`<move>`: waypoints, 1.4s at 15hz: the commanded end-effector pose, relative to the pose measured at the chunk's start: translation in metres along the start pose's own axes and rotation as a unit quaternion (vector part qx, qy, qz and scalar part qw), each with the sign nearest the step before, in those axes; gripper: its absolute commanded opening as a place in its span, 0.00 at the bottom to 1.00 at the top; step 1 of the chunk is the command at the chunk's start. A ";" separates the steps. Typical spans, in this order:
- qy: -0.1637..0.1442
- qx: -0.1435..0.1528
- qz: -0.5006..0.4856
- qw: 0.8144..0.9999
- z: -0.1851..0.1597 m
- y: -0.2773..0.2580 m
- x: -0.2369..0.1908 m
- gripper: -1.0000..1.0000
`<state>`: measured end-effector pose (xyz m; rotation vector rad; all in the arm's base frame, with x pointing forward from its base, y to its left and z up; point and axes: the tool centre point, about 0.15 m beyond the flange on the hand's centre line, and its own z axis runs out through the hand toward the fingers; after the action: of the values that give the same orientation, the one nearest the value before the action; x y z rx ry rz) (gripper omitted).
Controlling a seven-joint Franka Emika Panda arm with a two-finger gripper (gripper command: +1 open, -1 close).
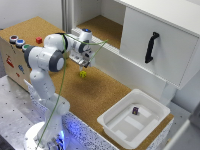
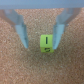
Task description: Slide the yellow block towards the left
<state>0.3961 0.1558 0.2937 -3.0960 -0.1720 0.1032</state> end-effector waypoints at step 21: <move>0.044 -0.023 0.027 0.998 0.086 -0.001 0.050 0.00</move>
<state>0.4261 0.1615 0.2137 -3.0759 -0.1064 -0.0812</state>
